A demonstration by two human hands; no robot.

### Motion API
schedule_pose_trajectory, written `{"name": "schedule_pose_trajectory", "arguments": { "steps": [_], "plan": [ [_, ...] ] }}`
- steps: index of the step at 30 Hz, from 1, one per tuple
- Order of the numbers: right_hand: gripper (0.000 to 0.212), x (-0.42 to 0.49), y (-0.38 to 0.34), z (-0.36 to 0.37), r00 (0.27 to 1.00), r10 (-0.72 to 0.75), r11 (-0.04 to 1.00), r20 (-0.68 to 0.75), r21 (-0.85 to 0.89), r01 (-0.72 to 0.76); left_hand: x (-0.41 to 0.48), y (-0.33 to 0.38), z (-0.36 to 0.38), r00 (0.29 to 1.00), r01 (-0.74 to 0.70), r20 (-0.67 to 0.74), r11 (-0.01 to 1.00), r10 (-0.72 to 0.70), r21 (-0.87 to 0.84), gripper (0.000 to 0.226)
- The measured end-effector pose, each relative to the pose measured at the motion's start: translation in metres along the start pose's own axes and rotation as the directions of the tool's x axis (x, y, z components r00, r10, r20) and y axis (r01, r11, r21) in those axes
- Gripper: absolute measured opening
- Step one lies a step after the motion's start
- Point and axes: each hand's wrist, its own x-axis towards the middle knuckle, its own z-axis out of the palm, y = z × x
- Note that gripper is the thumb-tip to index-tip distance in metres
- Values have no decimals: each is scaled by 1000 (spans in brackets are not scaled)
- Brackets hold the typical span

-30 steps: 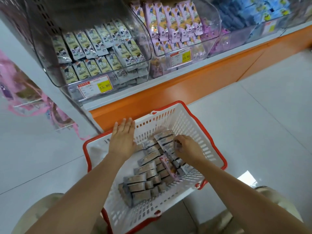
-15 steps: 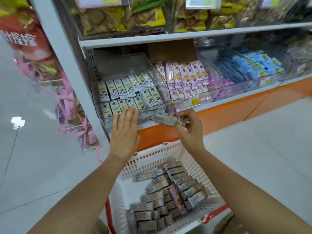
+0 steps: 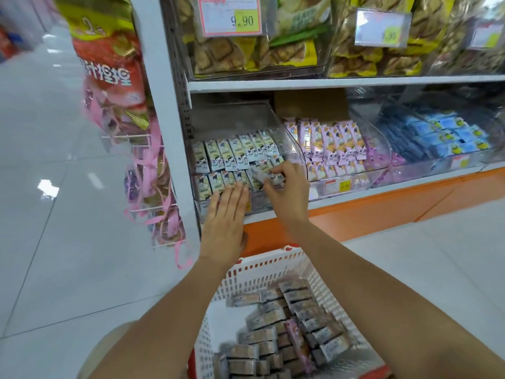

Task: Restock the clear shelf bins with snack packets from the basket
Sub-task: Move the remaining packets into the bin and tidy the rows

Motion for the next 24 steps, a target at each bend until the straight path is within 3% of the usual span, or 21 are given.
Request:
{"name": "schedule_pose_trajectory", "arguments": {
  "steps": [5,11,19,24],
  "plan": [
    [15,5,4,12,1000,6,985,0,-172,-6,0,0,4,1000,-1,10,1000,1,-13,96],
    [10,8,4,18,998,-58,967,39,-246,66,-1,-1,5,1000,-6,21,1000,7,-23,96],
    [21,9,13,8,980,-47,984,195,-162,80,0,-1,3,1000,-18,19,998,19,-56,100],
    [29,-17,22,-15,984,-128,992,121,6,128,-4,6,-1,999,-8,-34,999,7,-46,93]
  ]
}}
